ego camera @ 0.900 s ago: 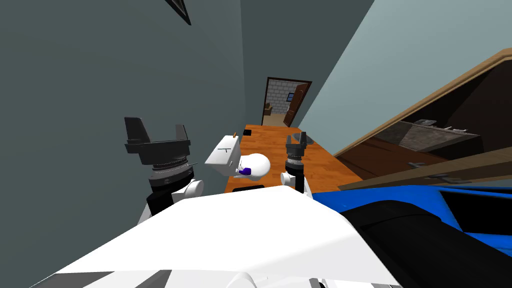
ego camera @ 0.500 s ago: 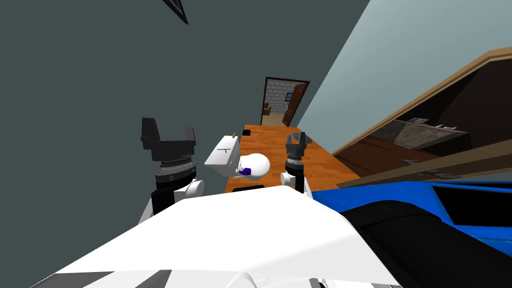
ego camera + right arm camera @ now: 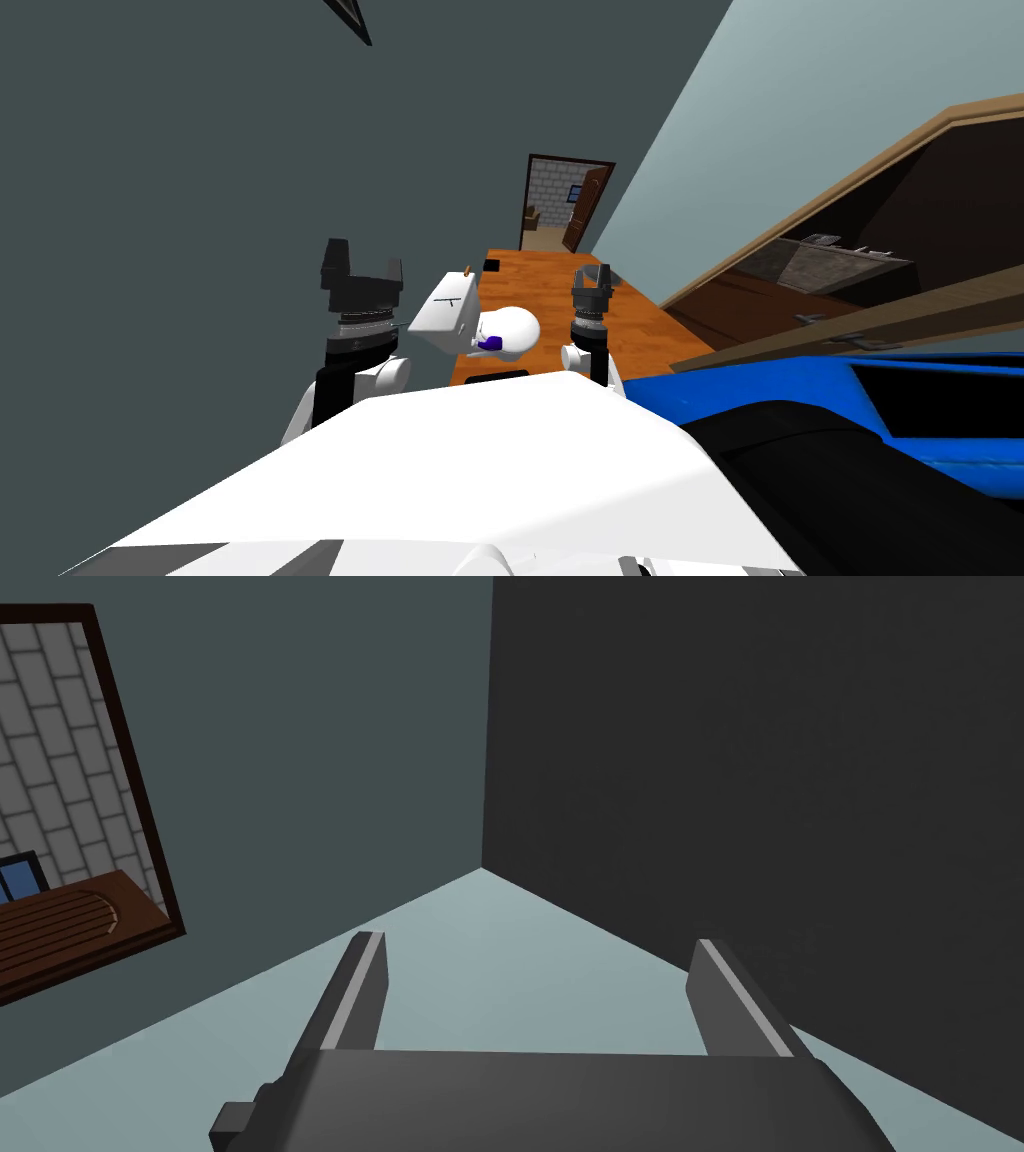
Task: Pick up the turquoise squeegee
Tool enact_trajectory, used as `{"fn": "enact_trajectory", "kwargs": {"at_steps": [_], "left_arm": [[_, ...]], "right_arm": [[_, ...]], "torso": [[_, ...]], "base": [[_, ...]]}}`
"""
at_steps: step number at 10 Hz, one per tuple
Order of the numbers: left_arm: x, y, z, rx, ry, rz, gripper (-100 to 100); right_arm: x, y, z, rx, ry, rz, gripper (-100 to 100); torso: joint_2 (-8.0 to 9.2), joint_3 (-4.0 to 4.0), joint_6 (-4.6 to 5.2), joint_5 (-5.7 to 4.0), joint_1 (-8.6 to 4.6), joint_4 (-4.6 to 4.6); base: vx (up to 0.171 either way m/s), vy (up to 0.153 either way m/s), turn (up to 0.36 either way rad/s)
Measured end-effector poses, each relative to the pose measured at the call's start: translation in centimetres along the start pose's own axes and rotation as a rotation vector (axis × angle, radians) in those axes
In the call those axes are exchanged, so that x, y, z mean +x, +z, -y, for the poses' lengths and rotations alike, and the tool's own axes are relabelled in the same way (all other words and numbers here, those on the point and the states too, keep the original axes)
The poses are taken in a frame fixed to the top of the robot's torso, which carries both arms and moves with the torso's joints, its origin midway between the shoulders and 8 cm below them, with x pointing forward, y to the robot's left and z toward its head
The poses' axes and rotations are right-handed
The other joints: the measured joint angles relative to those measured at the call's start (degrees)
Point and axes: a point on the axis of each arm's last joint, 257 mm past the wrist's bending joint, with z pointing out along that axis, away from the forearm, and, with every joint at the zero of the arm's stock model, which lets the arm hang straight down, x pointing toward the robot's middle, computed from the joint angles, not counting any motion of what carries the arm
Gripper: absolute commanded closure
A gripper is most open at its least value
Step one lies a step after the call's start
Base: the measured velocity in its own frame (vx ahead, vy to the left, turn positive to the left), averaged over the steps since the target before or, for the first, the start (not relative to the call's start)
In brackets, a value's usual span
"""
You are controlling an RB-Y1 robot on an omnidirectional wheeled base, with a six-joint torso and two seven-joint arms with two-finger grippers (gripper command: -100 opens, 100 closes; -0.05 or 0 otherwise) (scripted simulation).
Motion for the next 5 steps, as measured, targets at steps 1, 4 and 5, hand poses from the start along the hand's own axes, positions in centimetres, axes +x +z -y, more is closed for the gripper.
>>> {"fn": "enact_trajectory", "kwargs": {"at_steps": [1, 4, 5], "left_arm": [[0.1, -0.1, -0.7, -0.023, -0.001, 0.0, -100], [0.4, 0.1, -2.7, -0.094, -0.008, -0.006, -100], [0.4, 0.0, -3.4, -0.12, -0.01, -0.006, -100]], "right_arm": [[0.0, 0.0, 0.0, 0.0, 0.0, 0.0, 0], [0.0, 0.0, 0.0, 0.0, 0.0, 0.0, 0], [0.0, 0.0, 0.0, 0.0, 0.0, 0.0, 0]], "torso": [[0.01, 0.0, -0.01, 0.0, -0.01, 0.0], [-0.02, -0.01, 0.0, 0.0, 0.02, 0.0], [-0.01, 0.0, -0.01, 0.0, 0.01, 0.0]], "base": [[0.004, 0.024, -0.046], [0.008, 0.023, -0.038], [0.006, 0.028, -0.058]]}}
